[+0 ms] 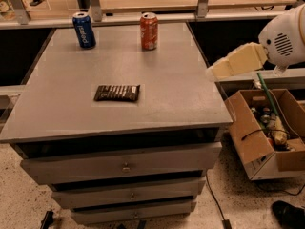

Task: Pick coke can

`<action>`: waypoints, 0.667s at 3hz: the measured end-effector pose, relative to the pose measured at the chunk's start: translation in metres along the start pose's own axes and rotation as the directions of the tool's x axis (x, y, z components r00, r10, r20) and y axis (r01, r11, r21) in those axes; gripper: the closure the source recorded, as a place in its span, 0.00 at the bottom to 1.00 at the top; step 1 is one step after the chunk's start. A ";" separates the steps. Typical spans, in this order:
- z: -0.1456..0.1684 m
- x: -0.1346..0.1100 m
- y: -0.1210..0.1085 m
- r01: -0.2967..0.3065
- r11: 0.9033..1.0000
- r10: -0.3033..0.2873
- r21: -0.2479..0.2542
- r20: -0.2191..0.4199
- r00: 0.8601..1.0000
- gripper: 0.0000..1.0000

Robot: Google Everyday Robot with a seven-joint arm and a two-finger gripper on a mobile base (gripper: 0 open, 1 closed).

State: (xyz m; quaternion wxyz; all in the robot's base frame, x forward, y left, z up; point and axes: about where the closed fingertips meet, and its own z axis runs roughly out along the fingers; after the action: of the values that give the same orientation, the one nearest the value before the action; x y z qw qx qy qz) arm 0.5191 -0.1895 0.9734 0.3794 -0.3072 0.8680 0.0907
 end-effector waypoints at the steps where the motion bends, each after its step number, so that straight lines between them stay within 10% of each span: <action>1: 0.009 -0.014 -0.008 -0.060 0.998 0.061 -0.017 0.097 0.993 0.00; 2: 0.020 -0.027 -0.012 -0.080 0.996 0.084 -0.033 0.163 0.983 0.00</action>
Offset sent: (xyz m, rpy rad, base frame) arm 0.0549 0.0153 0.0039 0.2393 -0.1272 -0.0317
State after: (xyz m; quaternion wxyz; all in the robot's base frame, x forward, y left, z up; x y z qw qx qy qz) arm 0.5525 -0.1787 0.9798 0.4417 -0.2675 0.8444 0.1426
